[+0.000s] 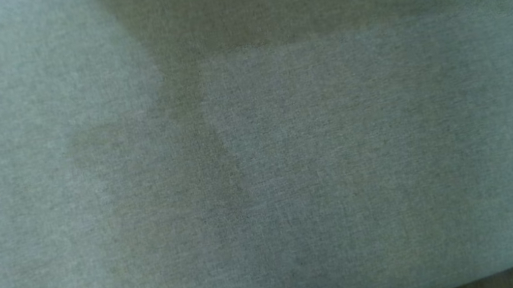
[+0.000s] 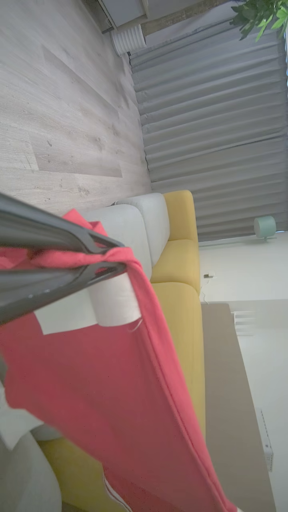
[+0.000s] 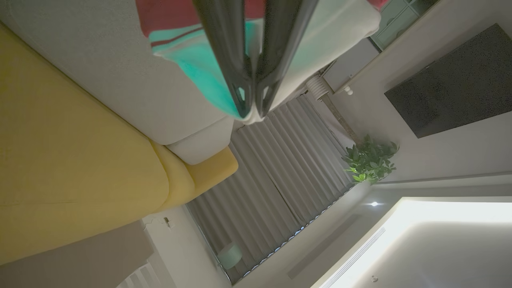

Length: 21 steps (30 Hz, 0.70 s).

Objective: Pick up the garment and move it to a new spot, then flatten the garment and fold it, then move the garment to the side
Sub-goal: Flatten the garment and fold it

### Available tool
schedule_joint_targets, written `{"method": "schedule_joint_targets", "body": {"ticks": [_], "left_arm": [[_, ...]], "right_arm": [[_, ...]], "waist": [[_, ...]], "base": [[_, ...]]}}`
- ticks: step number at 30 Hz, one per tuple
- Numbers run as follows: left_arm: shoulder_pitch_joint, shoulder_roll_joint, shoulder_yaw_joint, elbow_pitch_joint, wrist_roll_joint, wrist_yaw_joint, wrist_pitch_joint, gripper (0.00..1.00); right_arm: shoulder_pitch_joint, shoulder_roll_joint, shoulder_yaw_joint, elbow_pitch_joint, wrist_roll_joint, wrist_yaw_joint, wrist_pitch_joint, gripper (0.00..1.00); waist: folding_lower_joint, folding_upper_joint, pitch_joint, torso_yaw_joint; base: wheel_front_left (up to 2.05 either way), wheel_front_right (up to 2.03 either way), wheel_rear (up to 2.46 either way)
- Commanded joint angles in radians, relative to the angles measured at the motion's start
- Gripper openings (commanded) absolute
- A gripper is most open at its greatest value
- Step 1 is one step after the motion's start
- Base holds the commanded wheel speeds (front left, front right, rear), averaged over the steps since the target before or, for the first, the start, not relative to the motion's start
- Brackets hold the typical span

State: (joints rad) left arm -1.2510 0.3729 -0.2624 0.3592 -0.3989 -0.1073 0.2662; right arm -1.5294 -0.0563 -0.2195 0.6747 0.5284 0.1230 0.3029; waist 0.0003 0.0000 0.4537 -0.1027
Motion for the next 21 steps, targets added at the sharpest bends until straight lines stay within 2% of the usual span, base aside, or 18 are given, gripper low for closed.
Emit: {"method": "schedule_joint_targets", "body": {"ticks": [1, 5, 9, 13, 17, 21], "left_arm": [[-0.037, 0.029, 0.015, 0.047, 0.014, -0.007, -0.069, 0.00], [-0.017, 0.011, -0.017, 0.134, 0.003, -0.015, -0.141, 0.00], [0.095, 0.016, -0.061, 0.178, -0.037, -0.022, -0.222, 0.00], [0.277, 0.032, -0.103, 0.123, -0.080, -0.023, -0.295, 0.00], [0.536, 0.040, -0.141, 0.030, -0.109, -0.018, -0.343, 0.00], [0.804, 0.040, -0.164, -0.083, -0.125, 0.033, -0.373, 0.00]], "right_arm": [[-0.051, 0.006, 0.008, 0.019, 0.021, 0.008, -0.044, 0.00], [-0.011, 0.006, 0.063, 0.059, 0.064, 0.008, -0.084, 0.00], [0.163, 0.006, 0.131, 0.011, 0.136, 0.008, -0.131, 0.00], [0.414, -0.002, 0.145, -0.132, 0.144, 0.008, -0.140, 0.00], [0.735, -0.045, 0.137, -0.307, 0.124, 0.008, -0.079, 0.00], [1.046, -0.046, 0.119, -0.501, 0.115, 0.008, 0.015, 0.00]], "waist": [[-0.0003, 0.0000, 0.040, 0.002], [-0.0003, 0.0000, 0.046, -0.002], [-0.0003, 0.0000, 0.018, -0.015], [-0.0003, 0.0000, -0.015, -0.020], [-0.0003, 0.0000, -0.077, -0.015], [-0.0003, 0.0000, -0.130, -0.012]], "base": [[0.00, 0.00, 0.00], [0.00, 0.00, 0.00], [0.00, 0.00, 0.00], [0.00, 0.00, 0.00], [0.00, 0.00, 0.00], [0.00, 0.00, 0.00]]}}
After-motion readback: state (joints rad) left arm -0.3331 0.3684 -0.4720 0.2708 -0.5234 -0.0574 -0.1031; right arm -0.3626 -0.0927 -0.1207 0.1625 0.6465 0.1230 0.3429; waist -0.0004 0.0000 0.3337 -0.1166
